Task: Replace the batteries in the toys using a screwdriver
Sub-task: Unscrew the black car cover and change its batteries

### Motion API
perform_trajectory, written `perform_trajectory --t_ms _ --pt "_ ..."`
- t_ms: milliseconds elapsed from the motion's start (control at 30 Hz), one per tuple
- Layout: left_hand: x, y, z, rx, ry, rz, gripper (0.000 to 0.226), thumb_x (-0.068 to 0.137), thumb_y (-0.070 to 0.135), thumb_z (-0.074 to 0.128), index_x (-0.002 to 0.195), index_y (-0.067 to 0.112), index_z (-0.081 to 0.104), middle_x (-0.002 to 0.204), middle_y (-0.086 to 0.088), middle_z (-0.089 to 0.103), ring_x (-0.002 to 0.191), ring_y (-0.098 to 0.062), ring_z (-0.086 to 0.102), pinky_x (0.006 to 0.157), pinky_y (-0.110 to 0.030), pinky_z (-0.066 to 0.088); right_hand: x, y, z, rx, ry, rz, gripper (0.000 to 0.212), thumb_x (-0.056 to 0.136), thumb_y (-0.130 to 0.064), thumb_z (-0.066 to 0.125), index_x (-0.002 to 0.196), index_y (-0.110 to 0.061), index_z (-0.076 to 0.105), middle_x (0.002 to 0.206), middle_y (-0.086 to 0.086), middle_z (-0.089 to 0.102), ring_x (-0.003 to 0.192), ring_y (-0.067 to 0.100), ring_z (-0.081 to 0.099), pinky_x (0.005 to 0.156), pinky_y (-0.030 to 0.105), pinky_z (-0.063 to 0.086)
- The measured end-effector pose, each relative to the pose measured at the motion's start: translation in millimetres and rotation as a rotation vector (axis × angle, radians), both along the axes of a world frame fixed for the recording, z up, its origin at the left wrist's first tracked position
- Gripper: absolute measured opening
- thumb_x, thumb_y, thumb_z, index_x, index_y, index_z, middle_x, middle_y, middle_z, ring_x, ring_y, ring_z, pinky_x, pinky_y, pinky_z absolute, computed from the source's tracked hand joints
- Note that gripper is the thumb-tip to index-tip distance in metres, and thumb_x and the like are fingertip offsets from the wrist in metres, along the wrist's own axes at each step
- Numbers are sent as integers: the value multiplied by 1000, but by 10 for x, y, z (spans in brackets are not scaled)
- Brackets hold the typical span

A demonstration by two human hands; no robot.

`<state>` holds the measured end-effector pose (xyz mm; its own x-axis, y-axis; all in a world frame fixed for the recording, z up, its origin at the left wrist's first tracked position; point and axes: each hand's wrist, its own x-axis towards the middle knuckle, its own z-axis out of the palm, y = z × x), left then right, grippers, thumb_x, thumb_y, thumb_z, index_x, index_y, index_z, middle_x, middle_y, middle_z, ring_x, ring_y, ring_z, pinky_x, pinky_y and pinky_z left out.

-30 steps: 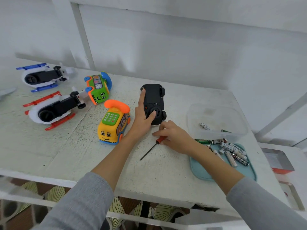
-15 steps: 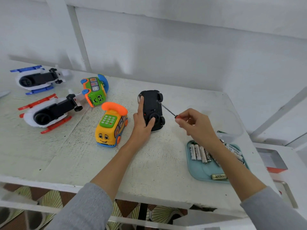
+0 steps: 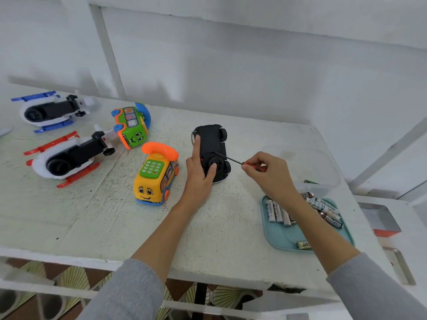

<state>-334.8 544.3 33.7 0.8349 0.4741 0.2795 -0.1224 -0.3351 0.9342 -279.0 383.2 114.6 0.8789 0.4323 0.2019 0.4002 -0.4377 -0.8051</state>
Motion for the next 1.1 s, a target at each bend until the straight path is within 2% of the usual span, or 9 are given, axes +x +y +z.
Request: perform_trajectory --t_ms 167,300,500,667,767,867,933,1000,1100 --pt "-5 -11 20 4 9 6 74 98 17 49 145 46 0 118 26 27 106 28 30 92 -5 25 31 6 14 -29 -20 -6 9 82 -15 68 79 -7 67 67 -7 59 55 0 50 55 7 40" --pt "-11 -24 38 12 4 7 73 97 21 48 143 49 -1 125 10 27 109 23 31 91 -4 25 48 8 49 -25 -30 -20 10 81 -14 69 77 -5 67 65 -7 59 55 -4 52 57 8 40" --pt "-14 -29 34 47 -11 17 72 97 23 47 143 47 -2 126 5 25 107 24 30 87 3 23 39 19 105 -63 -39 -17 7 80 -14 70 75 -8 68 64 -10 59 59 1 52 63 17 44" --pt "-37 -52 57 88 -14 25 69 100 17 47 137 52 0 122 -4 29 104 4 38 86 4 25 10 21 265 22 27 -38 7 80 -22 70 82 -15 72 74 -6 68 68 3 61 67 12 48" --pt "-38 -64 53 103 -26 32 67 101 19 46 136 53 1 121 -4 29 104 6 38 86 6 24 -16 60 312 -35 28 -90 23 91 -40 51 93 -18 59 65 -5 64 55 10 56 59 23 45" --pt "-31 -59 39 82 -34 48 67 98 27 45 137 54 -2 121 -5 30 104 -6 43 87 1 28 9 101 341 -167 10 -139 29 100 -31 32 90 -10 49 65 6 58 47 17 51 52 33 41" --pt "-29 -53 38 79 -34 52 68 95 29 43 135 57 -3 120 -5 30 108 -14 43 87 -2 29 31 117 364 -179 -28 -143 20 99 -21 34 96 -8 50 74 11 63 53 22 52 56 40 47" --pt "-24 -48 34 77 -26 49 67 98 24 44 138 53 -2 120 -7 30 107 -15 43 86 2 28 30 121 389 -162 -92 -86 8 97 -17 43 100 -11 47 65 4 61 54 20 52 53 34 43" --pt "-26 -48 43 65 -11 42 70 100 16 45 143 44 -3 122 -8 30 108 -14 42 86 0 28 28 119 432 -148 -166 -1 17 90 -15 57 105 -11 49 57 -3 49 63 18 57 60 32 43"
